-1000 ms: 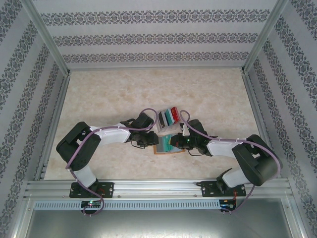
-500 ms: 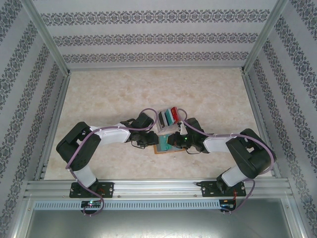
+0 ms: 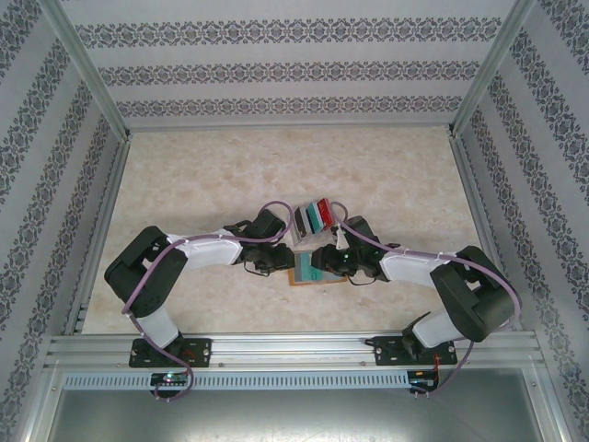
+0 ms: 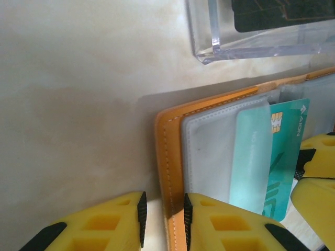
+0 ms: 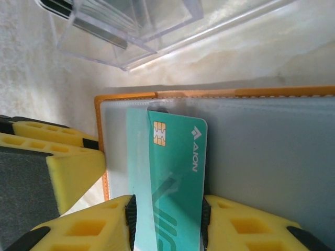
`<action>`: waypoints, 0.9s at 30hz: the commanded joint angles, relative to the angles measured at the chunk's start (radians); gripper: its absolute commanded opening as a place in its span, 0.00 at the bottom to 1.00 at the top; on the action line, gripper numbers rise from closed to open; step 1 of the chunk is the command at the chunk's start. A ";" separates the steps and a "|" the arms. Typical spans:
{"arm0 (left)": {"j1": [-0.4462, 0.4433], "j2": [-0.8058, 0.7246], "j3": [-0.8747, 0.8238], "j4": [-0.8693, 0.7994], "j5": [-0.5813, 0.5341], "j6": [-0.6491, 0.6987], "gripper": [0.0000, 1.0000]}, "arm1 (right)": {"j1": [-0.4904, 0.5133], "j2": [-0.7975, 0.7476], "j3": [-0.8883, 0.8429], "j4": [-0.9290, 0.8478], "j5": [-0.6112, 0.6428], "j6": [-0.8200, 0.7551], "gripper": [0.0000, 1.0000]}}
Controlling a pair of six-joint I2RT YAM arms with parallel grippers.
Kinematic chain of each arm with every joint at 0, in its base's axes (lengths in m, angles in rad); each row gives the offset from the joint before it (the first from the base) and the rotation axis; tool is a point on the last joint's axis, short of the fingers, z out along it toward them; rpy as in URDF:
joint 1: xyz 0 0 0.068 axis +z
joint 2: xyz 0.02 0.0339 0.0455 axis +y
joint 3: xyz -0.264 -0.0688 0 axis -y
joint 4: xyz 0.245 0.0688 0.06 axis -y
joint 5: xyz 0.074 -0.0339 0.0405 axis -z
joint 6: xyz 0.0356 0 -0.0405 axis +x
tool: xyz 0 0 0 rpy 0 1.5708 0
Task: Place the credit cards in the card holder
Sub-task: Insert the credit card into the card slot.
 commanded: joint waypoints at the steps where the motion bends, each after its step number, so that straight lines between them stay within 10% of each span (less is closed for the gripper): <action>1: -0.012 0.006 0.019 -0.019 -0.009 -0.003 0.28 | 0.007 0.012 0.023 -0.090 0.042 -0.044 0.36; 7: -0.012 0.007 0.025 -0.020 -0.008 0.000 0.27 | 0.018 0.030 0.051 -0.084 0.031 -0.059 0.19; 27: -0.012 0.023 0.041 -0.034 -0.031 0.025 0.25 | 0.051 0.112 0.154 -0.139 0.017 -0.156 0.24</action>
